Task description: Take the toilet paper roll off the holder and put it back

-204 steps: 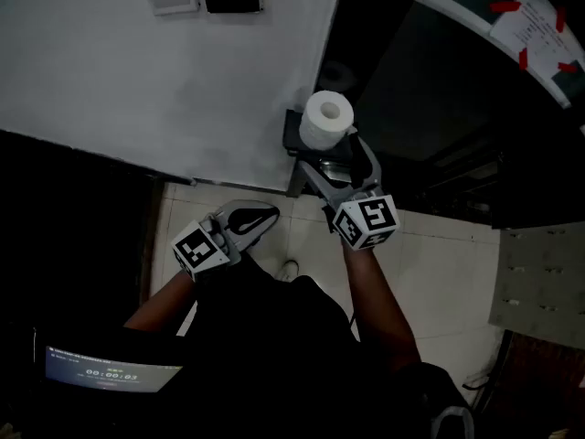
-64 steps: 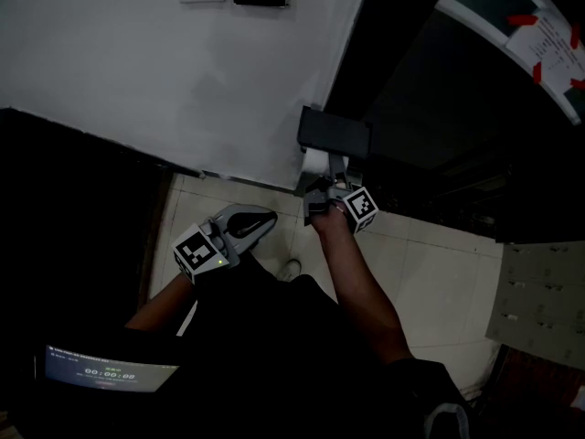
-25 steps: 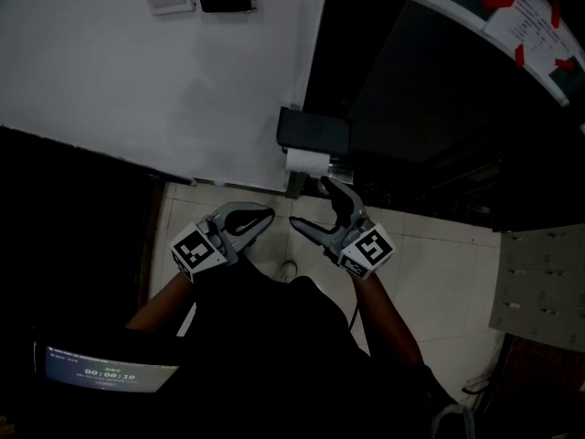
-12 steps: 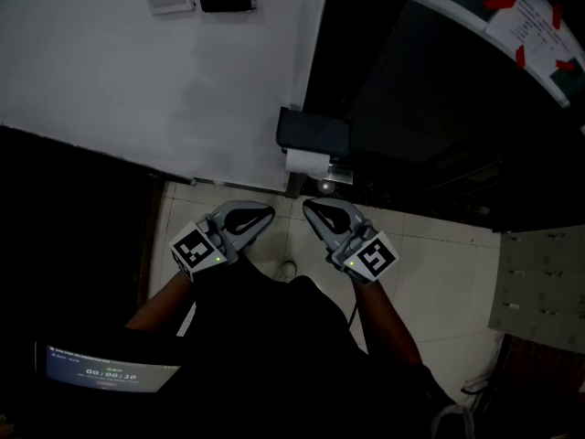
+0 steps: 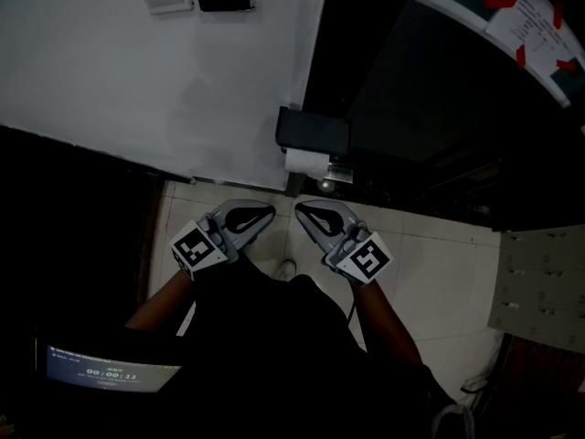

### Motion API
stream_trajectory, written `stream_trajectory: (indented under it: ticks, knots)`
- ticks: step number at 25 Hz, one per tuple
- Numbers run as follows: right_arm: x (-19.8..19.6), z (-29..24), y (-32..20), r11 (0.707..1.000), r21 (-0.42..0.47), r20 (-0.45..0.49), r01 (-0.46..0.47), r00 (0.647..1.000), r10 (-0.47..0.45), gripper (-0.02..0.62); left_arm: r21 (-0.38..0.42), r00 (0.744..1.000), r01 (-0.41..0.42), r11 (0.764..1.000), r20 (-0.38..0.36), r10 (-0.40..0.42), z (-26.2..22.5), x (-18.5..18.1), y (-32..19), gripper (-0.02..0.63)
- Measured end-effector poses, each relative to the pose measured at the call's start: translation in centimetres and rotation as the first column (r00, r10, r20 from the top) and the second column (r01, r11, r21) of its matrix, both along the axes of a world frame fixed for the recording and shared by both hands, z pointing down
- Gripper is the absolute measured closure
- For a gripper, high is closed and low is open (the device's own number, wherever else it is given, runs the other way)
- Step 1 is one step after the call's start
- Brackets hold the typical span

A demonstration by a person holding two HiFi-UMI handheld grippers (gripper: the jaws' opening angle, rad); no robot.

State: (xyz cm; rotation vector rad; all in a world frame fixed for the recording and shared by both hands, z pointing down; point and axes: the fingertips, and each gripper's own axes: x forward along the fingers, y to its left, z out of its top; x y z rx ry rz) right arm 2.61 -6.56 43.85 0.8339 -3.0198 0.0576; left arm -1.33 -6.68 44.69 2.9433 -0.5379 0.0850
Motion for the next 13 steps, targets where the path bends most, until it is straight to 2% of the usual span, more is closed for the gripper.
stream_trajectory:
  ticks: [8,13]
  knots:
    - [-0.18,-0.27,0.19,1.000,-0.006,0.019,0.008,1.000,-0.008,0.595,0.018,1.000,-0.010,1.000,0.000,0.010,0.67,0.03,0.10,0.601]
    - [-0.67,-0.24,0.53,1.000,-0.013,0.014,0.012,1.000,-0.012,0.595,-0.011,1.000,-0.007,1.000,-0.003,0.007,-0.22,0.03,0.41,0.601]
